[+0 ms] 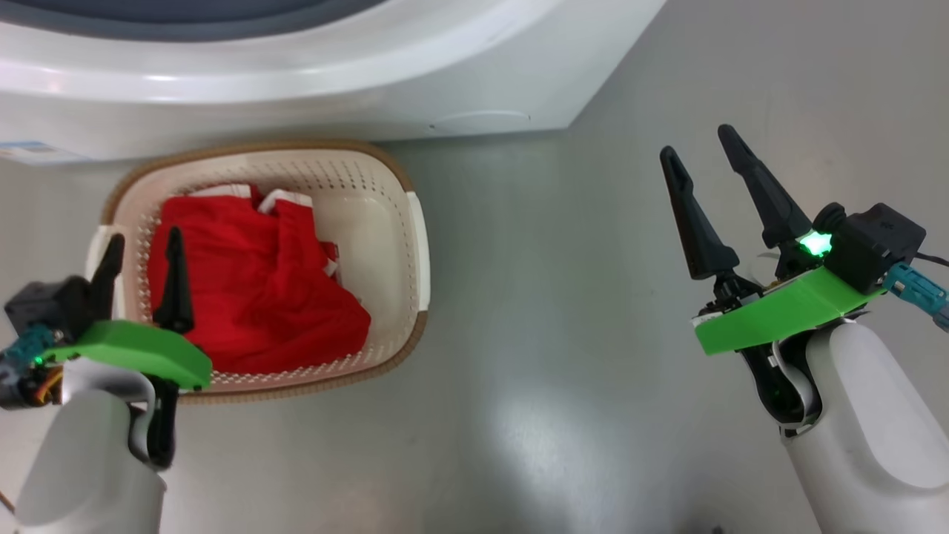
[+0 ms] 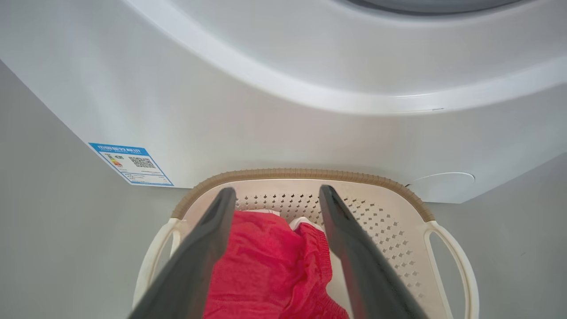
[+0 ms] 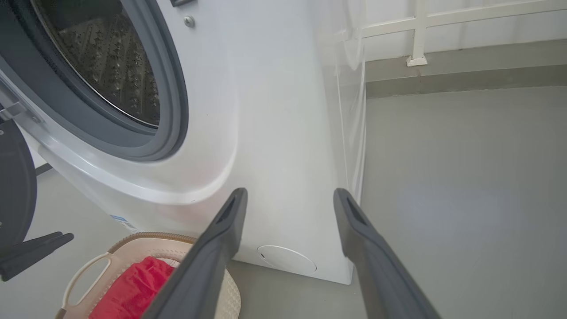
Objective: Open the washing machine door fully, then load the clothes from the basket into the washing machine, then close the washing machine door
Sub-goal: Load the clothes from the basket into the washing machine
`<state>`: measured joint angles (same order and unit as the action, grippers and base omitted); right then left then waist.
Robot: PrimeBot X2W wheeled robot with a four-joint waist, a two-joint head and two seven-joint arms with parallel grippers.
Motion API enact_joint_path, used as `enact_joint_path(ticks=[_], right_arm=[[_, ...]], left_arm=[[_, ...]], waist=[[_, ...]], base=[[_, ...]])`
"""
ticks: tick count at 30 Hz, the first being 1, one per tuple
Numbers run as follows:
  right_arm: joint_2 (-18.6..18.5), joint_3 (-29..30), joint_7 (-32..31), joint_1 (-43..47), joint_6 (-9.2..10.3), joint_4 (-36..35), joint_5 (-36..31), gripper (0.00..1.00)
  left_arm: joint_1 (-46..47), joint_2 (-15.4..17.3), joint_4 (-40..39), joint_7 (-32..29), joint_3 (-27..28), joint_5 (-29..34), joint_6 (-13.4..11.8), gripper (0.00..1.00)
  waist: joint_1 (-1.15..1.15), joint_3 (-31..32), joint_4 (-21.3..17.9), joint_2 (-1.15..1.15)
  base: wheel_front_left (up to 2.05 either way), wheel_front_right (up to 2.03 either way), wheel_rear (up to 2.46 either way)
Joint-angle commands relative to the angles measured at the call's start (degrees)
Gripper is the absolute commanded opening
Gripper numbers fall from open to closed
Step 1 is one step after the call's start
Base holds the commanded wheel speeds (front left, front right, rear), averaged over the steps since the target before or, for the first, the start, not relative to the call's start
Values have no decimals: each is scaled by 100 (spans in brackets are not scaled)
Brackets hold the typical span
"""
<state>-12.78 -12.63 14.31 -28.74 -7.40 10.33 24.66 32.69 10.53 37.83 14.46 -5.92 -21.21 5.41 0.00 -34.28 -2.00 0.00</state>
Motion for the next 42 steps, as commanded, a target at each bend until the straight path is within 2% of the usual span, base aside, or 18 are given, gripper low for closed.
enact_joint_path(ticks=[1, 10, 23, 32, 42], right_arm=[[43, -112, 69, 37, -9, -155, -64, 100], [167, -43, 69, -138, -9, -274, -146, 100], [304, -32, 69, -293, -9, -438, -242, 100], [370, -99, 69, -378, -9, -475, -294, 100], [423, -95, 69, -388, -9, -549, -312, 100]], left_arm=[[96, 248, 37, 53, 170, 37, 55, 100], [891, 428, 1247, 53, 138, 73, 144, 100], [1834, 597, 2523, 53, 28, -54, 197, 100], [2291, 776, 3151, -32, -145, -122, 206, 100], [2528, 910, 3403, -580, -449, -221, 207, 100]], waist=[[0, -261, -123, 0], [0, -874, -388, 0], [0, -1569, -664, 0], [0, -1859, -848, 0], [0, -2054, -995, 0]], base=[[0, 0, 0], [0, 0, 0], [0, 0, 0], [0, 0, 0], [0, 0, 0]])
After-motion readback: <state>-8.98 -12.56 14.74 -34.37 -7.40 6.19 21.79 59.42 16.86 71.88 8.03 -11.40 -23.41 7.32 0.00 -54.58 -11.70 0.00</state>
